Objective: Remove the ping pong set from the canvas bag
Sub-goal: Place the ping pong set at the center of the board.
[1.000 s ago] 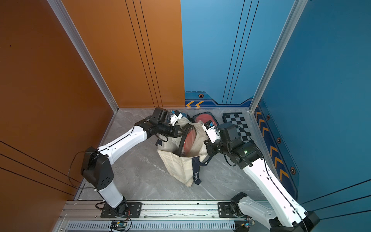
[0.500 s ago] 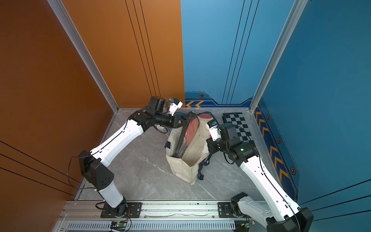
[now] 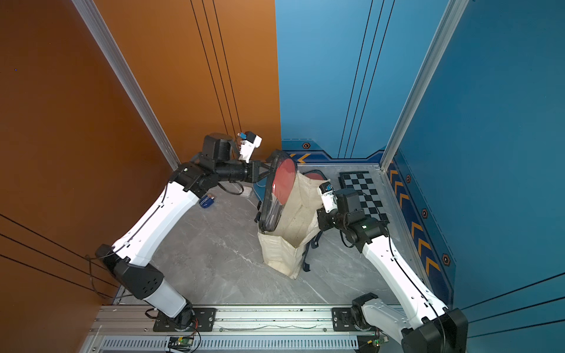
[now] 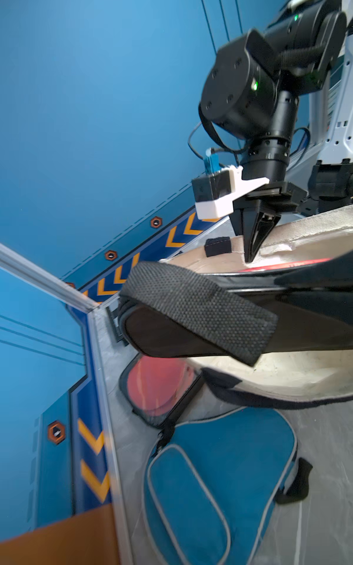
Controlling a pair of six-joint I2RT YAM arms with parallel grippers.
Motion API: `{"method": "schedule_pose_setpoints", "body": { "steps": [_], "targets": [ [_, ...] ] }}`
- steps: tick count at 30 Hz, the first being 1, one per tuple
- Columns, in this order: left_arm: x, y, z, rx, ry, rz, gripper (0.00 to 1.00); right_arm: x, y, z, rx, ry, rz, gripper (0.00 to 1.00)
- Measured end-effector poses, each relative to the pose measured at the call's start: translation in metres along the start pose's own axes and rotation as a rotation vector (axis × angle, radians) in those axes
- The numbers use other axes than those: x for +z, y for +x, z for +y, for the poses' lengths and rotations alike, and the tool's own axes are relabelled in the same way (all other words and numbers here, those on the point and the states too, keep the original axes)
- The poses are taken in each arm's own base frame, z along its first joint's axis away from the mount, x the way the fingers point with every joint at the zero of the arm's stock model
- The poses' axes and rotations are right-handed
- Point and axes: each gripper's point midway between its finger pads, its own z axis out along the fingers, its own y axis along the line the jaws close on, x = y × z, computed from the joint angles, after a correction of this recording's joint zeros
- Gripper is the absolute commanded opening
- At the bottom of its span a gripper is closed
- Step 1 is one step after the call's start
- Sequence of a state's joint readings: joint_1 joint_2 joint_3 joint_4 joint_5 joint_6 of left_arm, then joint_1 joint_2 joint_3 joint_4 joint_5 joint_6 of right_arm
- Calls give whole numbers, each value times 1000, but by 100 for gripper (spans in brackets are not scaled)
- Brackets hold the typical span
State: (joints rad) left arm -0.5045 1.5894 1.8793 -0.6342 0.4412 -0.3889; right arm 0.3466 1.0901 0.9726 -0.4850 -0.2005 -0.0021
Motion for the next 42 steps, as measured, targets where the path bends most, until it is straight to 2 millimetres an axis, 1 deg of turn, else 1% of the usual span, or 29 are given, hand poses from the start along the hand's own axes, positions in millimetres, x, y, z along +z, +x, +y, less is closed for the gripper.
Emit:
{"method": "schedule_pose_setpoints", "body": {
  "steps": [2,5,7,9,11,13,15,18,21,25,27,29,31,36,40,42],
  "targets": [
    [-29,-20,2,13,-34,-86,0,4,0,-1,0,0,-2,0],
    [-82,-50,7,21,-88,-248,0,8,-2,-1,-2,0,-7,0],
    [-114,-59,15,11,-121,-337,0,11,-2,-2,-1,1,-7,0],
    [-138,-60,27,-17,-156,-398,0,14,-2,-4,2,2,-3,0],
    [-155,-55,43,-56,-197,-437,0,19,0,-7,8,6,7,0],
    [-163,-47,59,-99,-235,-451,0,24,2,-9,13,10,18,0],
    [-166,-38,74,-136,-267,-449,0,29,4,-12,14,13,28,0],
    [-166,-22,91,-181,-309,-439,0,34,6,-15,16,16,41,0],
    [-164,-2,105,-215,-353,-421,0,37,6,-15,17,15,46,0],
    [-155,35,132,-277,-425,-375,0,37,-2,-14,14,8,29,0],
    [-144,52,146,-316,-446,-343,0,37,-6,-14,12,6,17,0],
    [-128,70,158,-360,-453,-303,0,37,-8,-14,11,6,11,0],
    [-111,80,165,-391,-438,-281,0,37,-8,-14,11,6,7,0],
    [-72,89,175,-443,-333,-294,0,37,-12,-11,10,-12,-8,0],
    [-45,99,188,-481,-268,-276,0,36,-16,-9,7,-26,-23,0],
    [-34,107,198,-508,-246,-263,0,36,-17,-8,6,-35,-29,0]
  ]
}}
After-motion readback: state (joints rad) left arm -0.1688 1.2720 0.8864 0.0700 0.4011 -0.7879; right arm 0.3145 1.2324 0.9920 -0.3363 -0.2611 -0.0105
